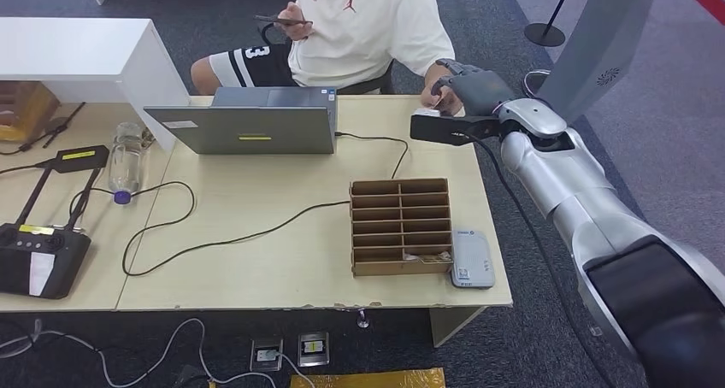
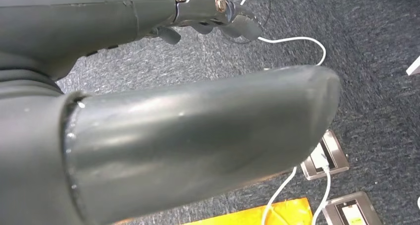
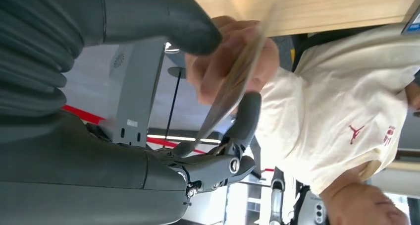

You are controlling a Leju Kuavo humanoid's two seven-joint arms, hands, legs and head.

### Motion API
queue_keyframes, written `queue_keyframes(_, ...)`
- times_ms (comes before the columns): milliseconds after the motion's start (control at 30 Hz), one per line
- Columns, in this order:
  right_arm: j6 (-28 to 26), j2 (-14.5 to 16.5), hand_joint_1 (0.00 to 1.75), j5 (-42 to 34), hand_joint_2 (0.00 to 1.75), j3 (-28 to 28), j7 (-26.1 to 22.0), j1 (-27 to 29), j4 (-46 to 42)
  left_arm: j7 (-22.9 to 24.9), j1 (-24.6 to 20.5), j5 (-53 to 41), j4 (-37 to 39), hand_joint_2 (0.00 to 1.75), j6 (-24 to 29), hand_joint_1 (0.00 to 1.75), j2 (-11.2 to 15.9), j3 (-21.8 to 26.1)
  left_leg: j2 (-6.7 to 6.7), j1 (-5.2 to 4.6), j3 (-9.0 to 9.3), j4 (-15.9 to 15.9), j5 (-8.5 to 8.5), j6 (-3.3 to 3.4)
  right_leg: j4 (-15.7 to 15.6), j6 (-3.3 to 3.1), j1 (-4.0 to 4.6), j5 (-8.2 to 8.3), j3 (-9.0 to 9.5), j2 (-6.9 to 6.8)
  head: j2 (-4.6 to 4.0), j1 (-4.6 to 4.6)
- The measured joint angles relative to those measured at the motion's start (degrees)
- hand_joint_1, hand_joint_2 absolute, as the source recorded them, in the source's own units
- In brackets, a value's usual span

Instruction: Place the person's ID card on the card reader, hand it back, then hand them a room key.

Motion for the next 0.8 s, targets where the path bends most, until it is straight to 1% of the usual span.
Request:
queue_keyframes(67,-1.2,0.0,0.00,0.1,1.75,0.2,0.0,0.0,0.4,0.0,0.1,0.1,0.0,0.00,0.1,0.00,0.0,0.0,0.01,0.00,0.01,0.0,0.00,0.00,0.0,0.00,0.00,0.00,0.00,0.03,0.00,0.00)
queue_keyframes(200,-3.3,0.1,0.00,0.1,0.00,0.5,0.1,0.0,1.0,-0.3,0.1,0.3,0.0,0.00,0.1,0.00,0.0,0.0,0.02,0.00,0.04,0.0,0.00,0.00,0.0,0.00,0.00,0.00,0.00,0.05,0.00,-0.01)
queue_keyframes(267,-5.0,0.1,0.00,-0.5,0.00,0.5,0.2,0.0,1.3,-0.5,0.2,0.4,0.0,0.00,0.3,0.00,0.0,0.0,0.02,0.01,0.05,0.0,0.00,0.00,0.0,0.00,0.00,0.01,0.00,0.06,0.00,-0.01)
queue_keyframes(333,-6.7,0.1,0.00,-2.6,0.00,0.1,0.1,0.0,1.5,-0.7,0.2,0.6,0.0,0.00,0.6,0.00,-0.1,0.0,0.03,0.01,0.06,0.0,0.00,0.00,0.0,0.00,0.00,0.01,0.00,0.08,0.00,-0.02)
queue_keyframes(400,-7.5,0.1,0.00,-6.2,0.87,-1.0,-0.3,0.0,1.7,-0.9,0.4,0.7,0.0,0.00,0.9,0.00,-0.1,0.0,0.04,0.01,0.06,0.0,0.00,0.00,0.0,0.00,0.00,0.01,0.00,0.09,0.00,-0.01)
queue_keyframes(467,-6.9,0.1,0.00,-10.3,1.75,-2.5,-0.4,0.0,1.8,-1.1,0.5,0.8,0.0,0.00,1.1,0.00,-0.2,0.0,0.05,0.00,0.06,0.0,0.00,0.00,0.0,0.00,0.00,0.01,0.00,0.10,0.00,0.01)
queue_keyframes(600,-4.0,0.0,0.00,-18.6,1.75,-6.2,-0.5,0.6,1.3,-1.2,0.5,0.9,0.0,0.00,1.2,0.00,-0.3,0.0,0.05,0.00,0.08,0.0,0.00,0.00,0.0,0.00,0.00,0.01,0.02,0.10,0.00,0.01)
queue_keyframes(667,-2.3,-0.3,0.00,-22.3,1.75,-7.7,0.4,2.3,-1.2,-1.2,0.5,0.9,0.0,0.00,1.2,0.00,-0.3,0.0,0.05,0.00,0.12,0.0,0.00,0.00,0.0,0.00,0.00,0.01,0.05,0.10,0.00,0.01)
queue_keyframes(800,1.2,-2.0,0.00,-27.9,1.75,-9.7,5.9,8.5,-11.8,-1.6,0.5,1.2,0.0,0.00,1.3,0.00,-0.4,0.0,0.05,0.00,0.13,0.0,0.00,0.00,0.0,0.00,0.00,0.01,0.06,0.10,0.00,0.00)
